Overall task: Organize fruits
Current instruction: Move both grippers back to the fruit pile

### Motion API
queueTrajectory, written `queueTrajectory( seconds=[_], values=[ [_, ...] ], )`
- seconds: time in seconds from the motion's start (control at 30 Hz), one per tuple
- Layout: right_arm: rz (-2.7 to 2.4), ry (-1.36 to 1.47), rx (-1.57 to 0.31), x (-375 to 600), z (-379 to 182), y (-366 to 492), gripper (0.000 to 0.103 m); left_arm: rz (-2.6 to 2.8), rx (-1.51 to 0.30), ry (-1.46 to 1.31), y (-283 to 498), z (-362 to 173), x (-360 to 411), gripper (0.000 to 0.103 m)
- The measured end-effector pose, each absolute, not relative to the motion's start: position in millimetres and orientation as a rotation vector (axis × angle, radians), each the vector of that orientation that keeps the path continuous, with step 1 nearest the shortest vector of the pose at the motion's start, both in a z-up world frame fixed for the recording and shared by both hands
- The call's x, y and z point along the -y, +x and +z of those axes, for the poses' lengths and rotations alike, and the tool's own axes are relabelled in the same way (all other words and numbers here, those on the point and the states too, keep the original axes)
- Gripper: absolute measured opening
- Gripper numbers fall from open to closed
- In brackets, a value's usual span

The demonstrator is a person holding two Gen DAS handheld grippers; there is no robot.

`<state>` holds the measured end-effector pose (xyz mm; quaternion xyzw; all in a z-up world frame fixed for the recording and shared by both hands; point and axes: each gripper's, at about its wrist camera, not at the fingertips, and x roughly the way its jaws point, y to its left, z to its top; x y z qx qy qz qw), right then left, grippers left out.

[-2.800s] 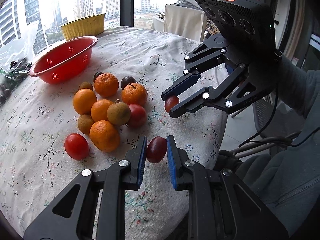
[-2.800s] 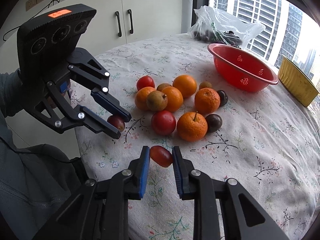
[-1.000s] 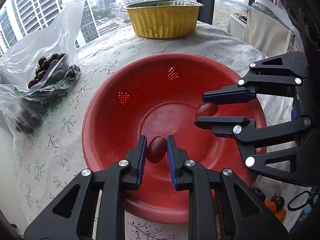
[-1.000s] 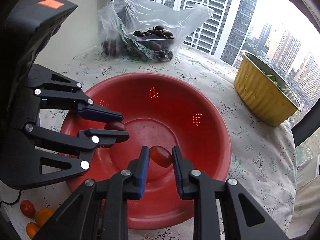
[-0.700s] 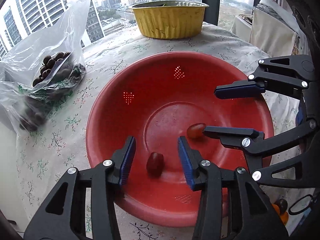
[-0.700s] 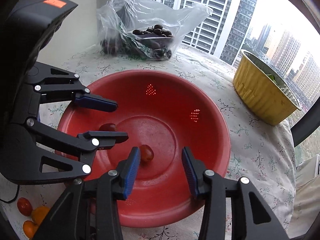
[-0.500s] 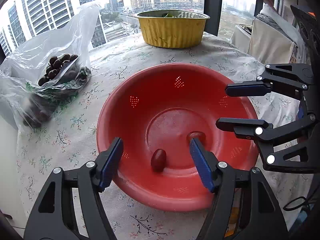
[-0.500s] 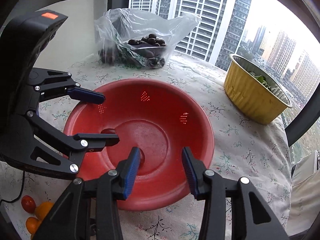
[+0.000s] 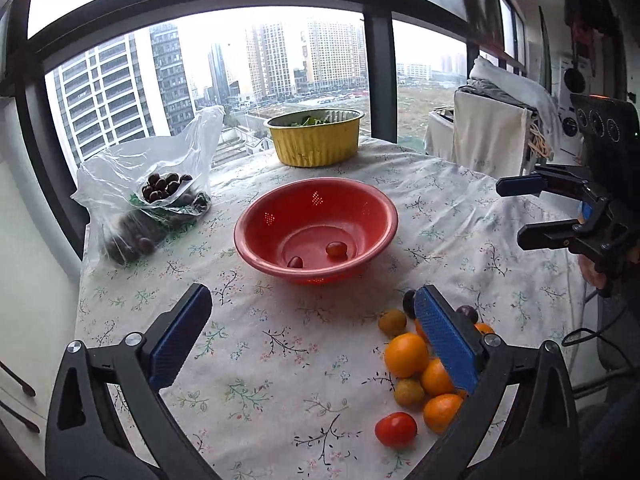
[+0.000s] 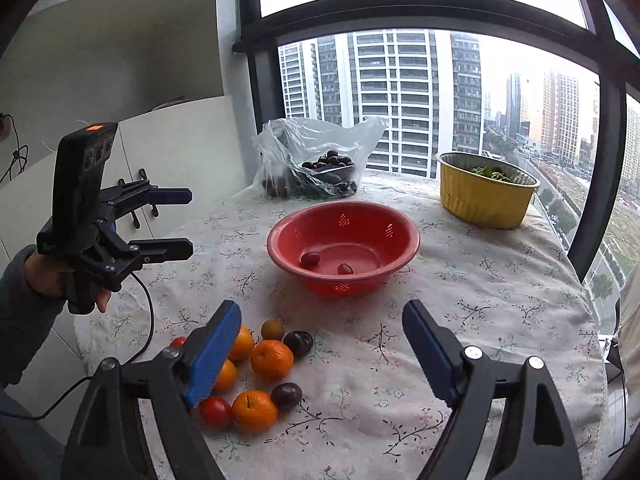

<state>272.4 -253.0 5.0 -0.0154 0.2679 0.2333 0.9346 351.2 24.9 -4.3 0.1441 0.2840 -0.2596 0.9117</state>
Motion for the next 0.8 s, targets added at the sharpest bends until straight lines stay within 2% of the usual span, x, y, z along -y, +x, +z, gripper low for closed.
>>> queueTrajectory(
  seconds=[0.2,0.43,0.53,0.63,0.8],
  values=[
    [0.466,0.063,-0.567,255,-30,221,0.084,-0.591,-0.668,0.371,297,-41,-35,0.103],
    [0.516,-0.012,-0.579,217,-51,196,0.070,-0.670,-0.718,0.461,285,-65,-34,0.103],
    [0.552,-0.079,-0.581,199,-50,197,0.057,-0.703,-0.724,0.502,289,-71,-28,0.103],
    [0.582,-0.156,-0.602,184,-49,206,0.049,-0.731,-0.733,0.540,293,-76,-25,0.103],
    [0.606,-0.260,-0.639,168,-49,224,0.043,-0.767,-0.756,0.554,301,-80,-28,0.103]
  ],
)
